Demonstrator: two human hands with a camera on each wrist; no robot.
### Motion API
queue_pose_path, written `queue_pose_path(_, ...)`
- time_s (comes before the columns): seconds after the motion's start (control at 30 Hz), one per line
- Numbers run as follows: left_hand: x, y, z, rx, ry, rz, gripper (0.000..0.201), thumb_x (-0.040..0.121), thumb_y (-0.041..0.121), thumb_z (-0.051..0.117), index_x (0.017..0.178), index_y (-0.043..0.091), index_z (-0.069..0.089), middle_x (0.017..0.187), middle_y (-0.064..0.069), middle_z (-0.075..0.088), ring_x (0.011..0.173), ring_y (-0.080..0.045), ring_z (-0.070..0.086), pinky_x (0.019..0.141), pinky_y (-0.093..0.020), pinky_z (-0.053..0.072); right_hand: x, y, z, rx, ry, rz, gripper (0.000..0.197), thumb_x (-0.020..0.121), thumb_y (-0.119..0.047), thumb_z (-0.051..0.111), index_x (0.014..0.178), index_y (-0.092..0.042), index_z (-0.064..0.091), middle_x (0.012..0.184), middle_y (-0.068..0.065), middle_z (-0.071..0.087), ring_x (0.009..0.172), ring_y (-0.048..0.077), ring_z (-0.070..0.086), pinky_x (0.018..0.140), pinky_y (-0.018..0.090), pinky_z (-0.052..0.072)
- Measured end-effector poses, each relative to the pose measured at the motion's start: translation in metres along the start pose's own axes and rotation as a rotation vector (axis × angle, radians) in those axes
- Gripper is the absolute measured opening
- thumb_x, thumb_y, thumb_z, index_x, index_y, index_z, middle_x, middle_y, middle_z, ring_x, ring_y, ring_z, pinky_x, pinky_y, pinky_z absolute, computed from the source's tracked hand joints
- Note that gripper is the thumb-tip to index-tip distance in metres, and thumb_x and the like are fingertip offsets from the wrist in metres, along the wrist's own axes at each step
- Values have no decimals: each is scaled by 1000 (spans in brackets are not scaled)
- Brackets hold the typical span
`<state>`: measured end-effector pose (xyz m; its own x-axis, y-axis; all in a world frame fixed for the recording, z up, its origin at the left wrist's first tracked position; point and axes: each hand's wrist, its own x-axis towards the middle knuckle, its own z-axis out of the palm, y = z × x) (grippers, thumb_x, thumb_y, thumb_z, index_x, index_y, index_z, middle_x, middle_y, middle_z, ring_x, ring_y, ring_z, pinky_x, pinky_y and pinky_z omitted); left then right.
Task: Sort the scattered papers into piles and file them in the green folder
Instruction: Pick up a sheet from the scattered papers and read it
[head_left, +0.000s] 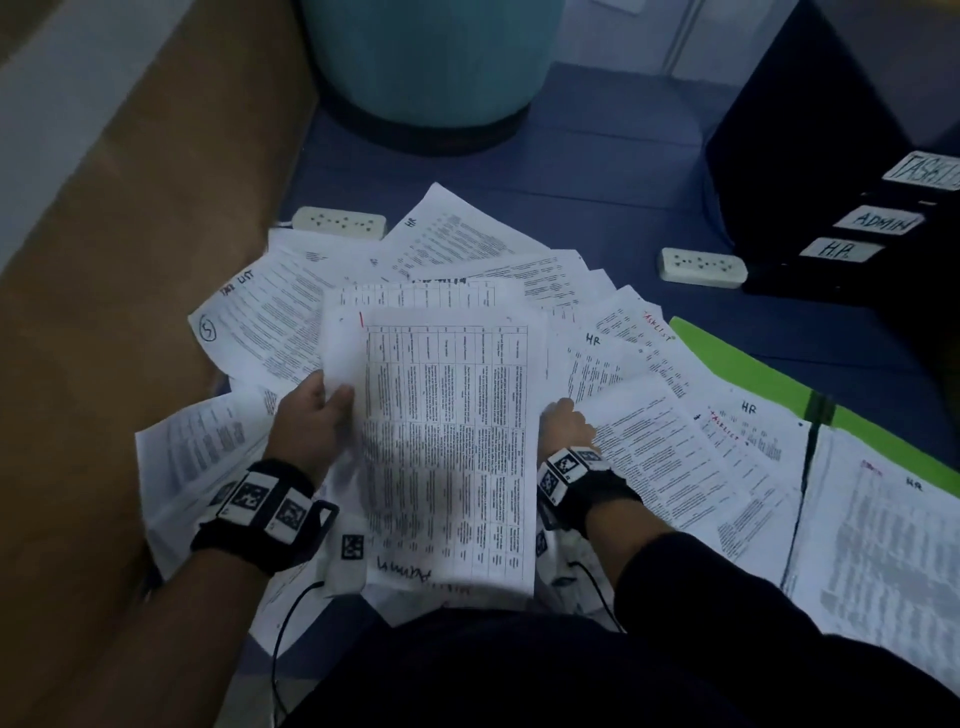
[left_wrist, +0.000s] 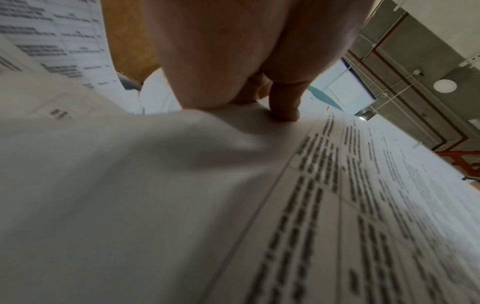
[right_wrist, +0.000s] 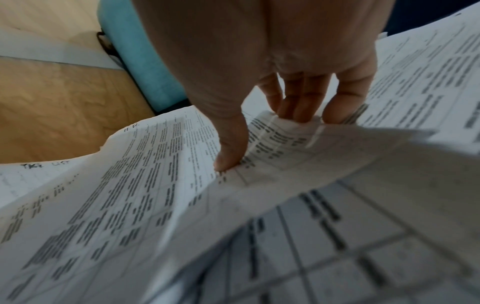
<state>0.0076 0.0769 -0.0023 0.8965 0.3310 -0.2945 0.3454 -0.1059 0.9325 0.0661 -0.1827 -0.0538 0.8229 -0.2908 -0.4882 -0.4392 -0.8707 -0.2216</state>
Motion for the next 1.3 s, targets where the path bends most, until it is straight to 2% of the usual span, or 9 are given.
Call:
queue_pose_path(0.17, -1, 4, 4, -67, -4, 0, 25, 99, 8, 44, 93, 25, 61, 87, 7, 71, 83, -12, 67, 78, -33, 51, -4, -2, 6, -17, 84, -28, 33, 94, -17, 50, 126, -9, 45, 128, 14, 41, 119, 31, 39, 96, 49, 39)
queue_pose_path(0.4, -4, -2, -1, -125, -15, -38, 26, 98, 7, 44, 97, 24, 63, 101, -2, 70, 98, -25, 66, 90, -42, 50, -8, -17, 16, 16, 249, 41, 30, 89, -12, 51, 118, -6, 49, 118, 16, 50, 108, 33, 47, 83, 46, 43)
queue_pose_path(0.53, -4, -2, -2, -163, 4, -52, 25, 98, 5, 44, 97, 23, 62, 93, 1, 72, 95, -25, 66, 89, -43, 50, -4, -16, 8, 75, 251, -13, 40, 39, -13, 90, 70, -8, 65, 69, 11, 59, 58, 28, 59, 43, 37, 48)
queue_pose_path(0.57, -4, -2, -1, -171, 2, -53, 25, 98, 5, 44, 97, 22, 62, 94, 1, 72, 95, -25, 66, 89, -43, 50, -6, -14, 6, 3, 282, -30, 40, 41, -20, 89, 71, -11, 65, 69, 9, 59, 57, 25, 59, 42, 33, 47)
queue_pose_path(0.7, -7, -2, 1, -171, -15, -52, 24, 98, 5, 43, 100, 20, 61, 101, -5, 69, 98, -27, 65, 92, -45, 49, -14, -5, -3, -38, 170, -109, 31, 96, -15, 45, 126, -8, 42, 119, 15, 51, 107, 32, 52, 84, 43, 45)
queue_pose_path(0.87, -5, -4, 1, -151, -9, -69, 23, 98, 8, 45, 97, 24, 62, 102, -7, 69, 99, -29, 65, 94, -50, 49, -4, 10, -21, 134, 63, -165, 22, 94, -4, 44, 109, -2, 59, 111, 17, 62, 98, 30, 60, 70, 28, 42)
queue_pose_path(1.07, -1, 0, 5, -149, 2, -86, 20, 98, 12, 46, 95, 23, 62, 102, -10, 68, 98, -34, 63, 93, -56, 48, -10, 30, -38, 497, -10, 4, 49, 86, -10, 64, 130, -9, 43, 116, 11, 60, 98, 26, 59, 74, 24, 43)
queue_pose_path(1.17, 3, -4, 3, -150, 14, -105, 20, 98, 14, 46, 94, 24, 63, 101, -11, 68, 99, -35, 63, 93, -57, 48, -26, 26, -51, 581, -132, -164, 12, 88, -12, 59, 99, -7, 60, 87, 8, 63, 75, 23, 59, 63, 24, 47)
queue_pose_path(1.3, 4, -7, 1, -221, 25, -139, 20, 100, 11, 41, 105, 12, 60, 103, -17, 66, 105, -38, 61, 83, -42, 52, -63, 10, -67, 869, -346, -400, 16, 89, -8, 51, 94, -7, 66, 86, 22, 66, 68, 25, 56, 68, 35, 48)
